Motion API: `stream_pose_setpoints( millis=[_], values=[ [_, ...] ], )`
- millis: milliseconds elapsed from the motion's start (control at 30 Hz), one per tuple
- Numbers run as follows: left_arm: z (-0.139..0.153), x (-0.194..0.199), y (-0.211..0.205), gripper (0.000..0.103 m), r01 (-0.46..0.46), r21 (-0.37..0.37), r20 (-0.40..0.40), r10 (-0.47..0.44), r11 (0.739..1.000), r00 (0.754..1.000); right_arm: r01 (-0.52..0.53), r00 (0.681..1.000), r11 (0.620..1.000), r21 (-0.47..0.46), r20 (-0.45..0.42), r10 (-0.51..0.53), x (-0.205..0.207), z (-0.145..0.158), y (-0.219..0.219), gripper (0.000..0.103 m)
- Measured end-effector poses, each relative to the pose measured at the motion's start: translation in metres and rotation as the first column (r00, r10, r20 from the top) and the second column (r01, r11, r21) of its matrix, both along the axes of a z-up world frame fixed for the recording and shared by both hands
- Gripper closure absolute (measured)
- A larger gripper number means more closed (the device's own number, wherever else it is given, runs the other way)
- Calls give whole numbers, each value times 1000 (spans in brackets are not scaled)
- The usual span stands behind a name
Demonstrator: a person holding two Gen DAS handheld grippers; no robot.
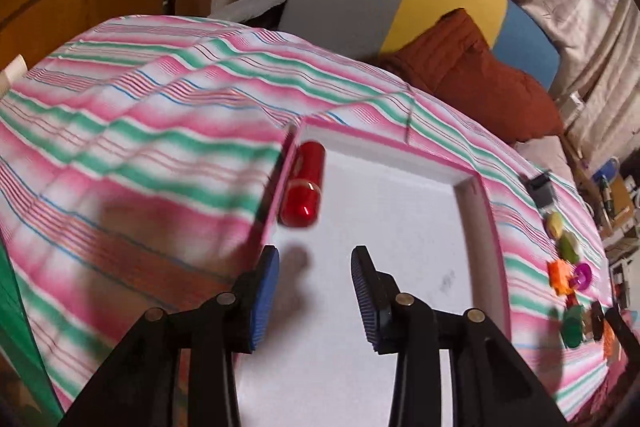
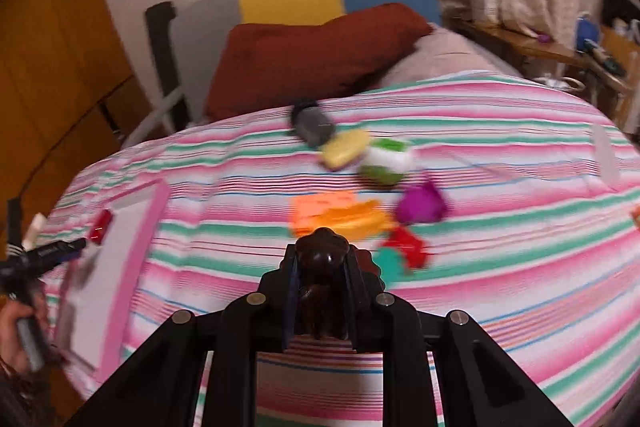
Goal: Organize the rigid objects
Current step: 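Lower the brown knob into the tray beside the red capsule, open right tool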
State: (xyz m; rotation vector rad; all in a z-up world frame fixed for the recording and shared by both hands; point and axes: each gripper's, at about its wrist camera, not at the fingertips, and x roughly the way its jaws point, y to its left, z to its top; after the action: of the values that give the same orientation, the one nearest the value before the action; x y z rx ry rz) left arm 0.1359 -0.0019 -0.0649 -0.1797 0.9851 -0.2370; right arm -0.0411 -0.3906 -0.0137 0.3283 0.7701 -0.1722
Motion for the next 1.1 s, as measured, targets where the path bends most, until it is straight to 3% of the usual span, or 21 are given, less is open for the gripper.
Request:
stream_pose_setpoints(
  millis=[133,267,467,767,1100],
  values=[
    [3,-22,-3,66,28,15,29,-28,999,999,-93,996,995,33,17,93,27,8,38,83],
    [2,-39,-7,66,64,-16,19,-64,998,998,-189,982,978,88,26,188,60,14,79,83],
    [0,-59,-8,66,95,-21,23,-94,995,995,-332,943,938,97,18,332,107,15,143,83],
    [3,-71,5,66,89,-31,37,-88,996,995,-433,898,900,38,-69,435,164,-1,204,83],
    [4,-82,16,66,84,-41,46,-82,996,996,-471,872,882,2,-150,466,219,-27,249,83]
  ],
)
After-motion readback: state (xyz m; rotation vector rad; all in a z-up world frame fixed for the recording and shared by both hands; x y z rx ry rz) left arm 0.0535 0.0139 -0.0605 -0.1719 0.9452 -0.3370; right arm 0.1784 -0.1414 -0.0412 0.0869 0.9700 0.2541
